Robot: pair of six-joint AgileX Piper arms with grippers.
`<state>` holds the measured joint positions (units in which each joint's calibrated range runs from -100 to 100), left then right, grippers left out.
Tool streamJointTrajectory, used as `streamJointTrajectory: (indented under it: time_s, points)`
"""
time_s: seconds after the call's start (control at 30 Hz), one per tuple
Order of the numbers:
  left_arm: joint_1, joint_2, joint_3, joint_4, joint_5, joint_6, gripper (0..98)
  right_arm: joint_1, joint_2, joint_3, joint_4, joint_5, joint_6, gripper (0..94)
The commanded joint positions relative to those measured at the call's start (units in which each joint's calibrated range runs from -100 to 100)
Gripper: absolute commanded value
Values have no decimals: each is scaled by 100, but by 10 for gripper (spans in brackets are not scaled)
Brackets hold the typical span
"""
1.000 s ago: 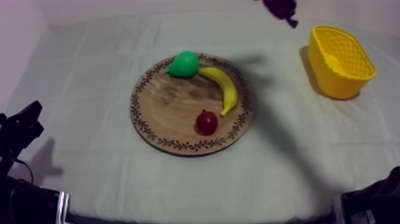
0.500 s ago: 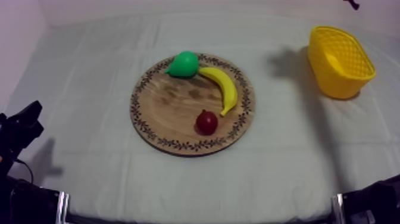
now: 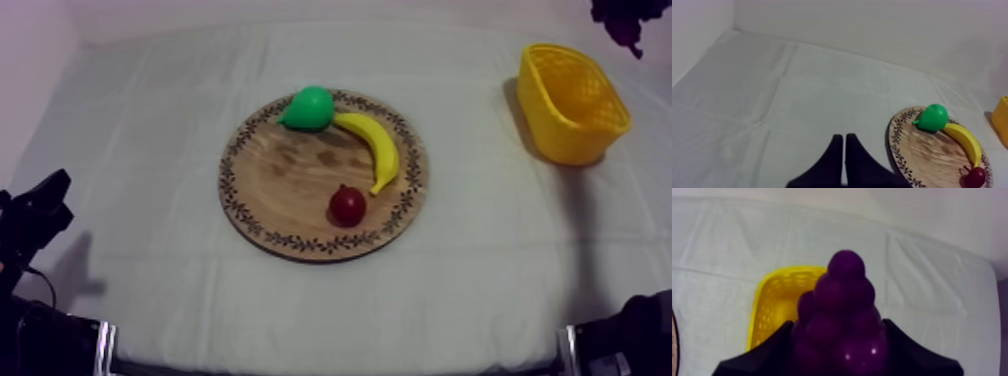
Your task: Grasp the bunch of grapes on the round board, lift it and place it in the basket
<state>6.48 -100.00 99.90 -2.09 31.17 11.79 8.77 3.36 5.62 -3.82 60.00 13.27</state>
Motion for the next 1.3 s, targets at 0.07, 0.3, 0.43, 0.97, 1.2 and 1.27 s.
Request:
streamJointTrajectory:
  time_s: [0.07, 0.3, 0.43, 0.97, 1.2, 1.27]
  points:
    - [0, 0, -2, -4, -5, 0, 1, 18, 579, -121, 20, 398, -72, 264]
    - [0, 0, -2, -4, -5, 0, 1, -86, 1436, -418, 38, 895, -239, 263]
    - [0, 0, -2, -4, -5, 0, 1, -108, 1855, -548, 45, 1054, -343, 262]
    - [0, 0, -2, -4, -5, 0, 1, -84, 2594, -546, 196, 1047, -530, 535]
    - [0, 0, -2, -4, -5, 0, 1, -158, 2372, -480, 193, 637, -494, 643]
    - [0, 0, -2, -4, -5, 0, 1, -169, 2226, -403, 208, 538, -501, 665]
